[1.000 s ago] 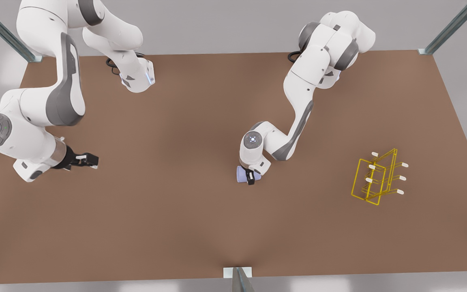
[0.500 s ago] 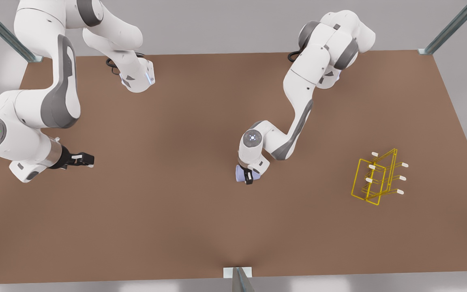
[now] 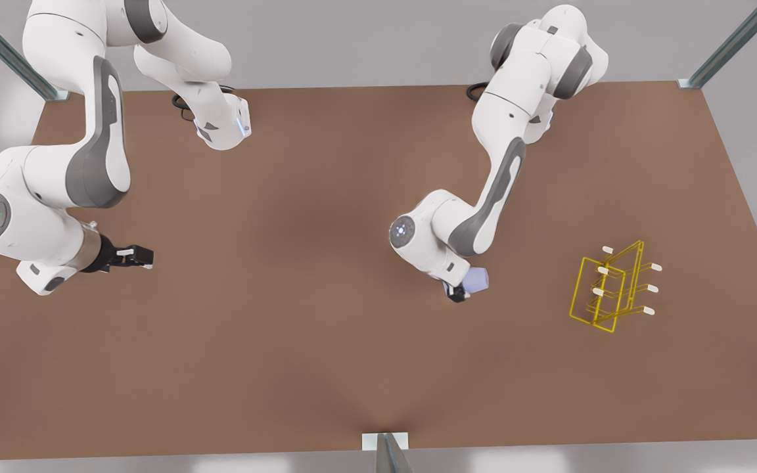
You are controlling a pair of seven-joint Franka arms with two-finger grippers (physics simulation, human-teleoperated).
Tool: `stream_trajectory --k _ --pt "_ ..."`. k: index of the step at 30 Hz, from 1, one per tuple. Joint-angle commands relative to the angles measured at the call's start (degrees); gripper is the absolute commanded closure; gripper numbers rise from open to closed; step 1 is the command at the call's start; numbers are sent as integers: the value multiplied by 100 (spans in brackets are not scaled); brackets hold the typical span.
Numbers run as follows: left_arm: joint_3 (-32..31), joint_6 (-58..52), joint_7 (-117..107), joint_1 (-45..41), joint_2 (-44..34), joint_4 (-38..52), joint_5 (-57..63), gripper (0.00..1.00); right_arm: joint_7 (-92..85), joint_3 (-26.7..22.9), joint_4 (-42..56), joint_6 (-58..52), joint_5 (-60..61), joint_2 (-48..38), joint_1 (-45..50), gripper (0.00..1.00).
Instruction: Place the cup on the cup holder
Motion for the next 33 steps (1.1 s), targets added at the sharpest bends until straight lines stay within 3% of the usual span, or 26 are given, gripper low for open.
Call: stream_trajectory --k 1,4,8,15,33 --pt "172 -2176 202 -15 -3 51 1276 25 -74 1 4 -2 4 -8 0 0" --pt "1393 -2448 264 -718 225 24 1716 25 -82 1 4 -2 4 -8 0 0" --pt "1745 -2563 255 -692 524 -28 2656 25 -82 1 4 -11 4 -16 0 0" --pt "1754 -2431 185 -156 1025 -37 3676 25 -91 1 13 -20 22 -25 -53 0" --pt "1745 -2167 -202 134 1420 -477 3905 25 -91 27 13 -20 57 -43 -53 0"
